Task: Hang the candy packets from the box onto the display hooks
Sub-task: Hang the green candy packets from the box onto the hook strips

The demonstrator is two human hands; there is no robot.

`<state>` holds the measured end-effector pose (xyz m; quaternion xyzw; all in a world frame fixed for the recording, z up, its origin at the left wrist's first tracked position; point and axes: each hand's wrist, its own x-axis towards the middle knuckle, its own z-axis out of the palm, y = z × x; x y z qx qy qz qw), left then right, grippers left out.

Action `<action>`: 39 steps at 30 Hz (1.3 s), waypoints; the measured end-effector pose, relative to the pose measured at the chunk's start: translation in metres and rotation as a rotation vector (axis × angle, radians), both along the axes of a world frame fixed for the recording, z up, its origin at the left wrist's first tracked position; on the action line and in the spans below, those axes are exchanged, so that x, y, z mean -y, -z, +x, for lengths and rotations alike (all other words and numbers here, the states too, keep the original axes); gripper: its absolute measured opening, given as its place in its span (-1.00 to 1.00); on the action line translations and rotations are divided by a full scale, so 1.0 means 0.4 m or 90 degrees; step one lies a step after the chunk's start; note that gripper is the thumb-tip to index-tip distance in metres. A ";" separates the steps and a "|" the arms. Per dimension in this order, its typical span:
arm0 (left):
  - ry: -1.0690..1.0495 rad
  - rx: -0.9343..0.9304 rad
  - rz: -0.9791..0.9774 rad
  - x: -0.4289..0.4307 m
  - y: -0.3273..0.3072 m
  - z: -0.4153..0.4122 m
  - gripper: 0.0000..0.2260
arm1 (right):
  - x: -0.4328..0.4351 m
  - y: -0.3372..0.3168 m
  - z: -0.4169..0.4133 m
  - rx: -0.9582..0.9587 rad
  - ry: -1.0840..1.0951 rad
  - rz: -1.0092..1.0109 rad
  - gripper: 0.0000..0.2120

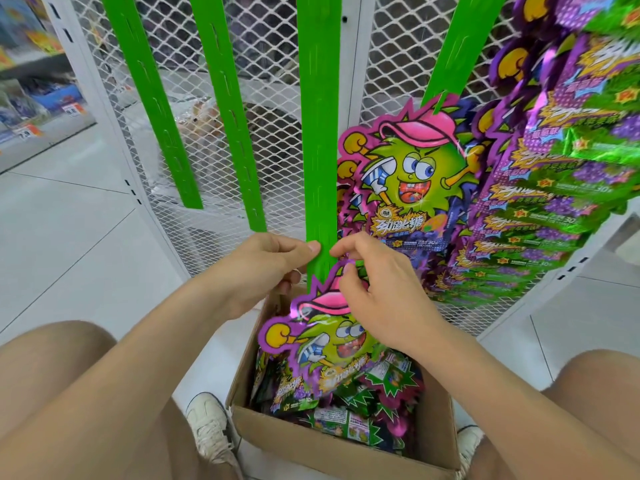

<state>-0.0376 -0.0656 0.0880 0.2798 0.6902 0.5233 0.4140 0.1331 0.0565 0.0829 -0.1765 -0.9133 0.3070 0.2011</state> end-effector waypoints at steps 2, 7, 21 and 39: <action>0.012 0.046 0.004 0.003 -0.001 -0.001 -0.64 | 0.001 0.002 0.002 -0.031 -0.004 0.018 -0.77; 0.008 0.182 0.019 0.006 -0.007 -0.001 -0.53 | -0.009 0.026 0.001 -0.075 -0.034 0.094 -0.69; 0.126 0.035 -0.047 0.007 -0.002 0.017 -0.78 | -0.014 0.029 -0.005 -0.078 -0.040 0.064 -0.92; 0.116 -0.094 -0.066 0.014 -0.006 0.021 -0.82 | -0.013 -0.001 -0.003 -0.174 -0.024 -0.044 -0.86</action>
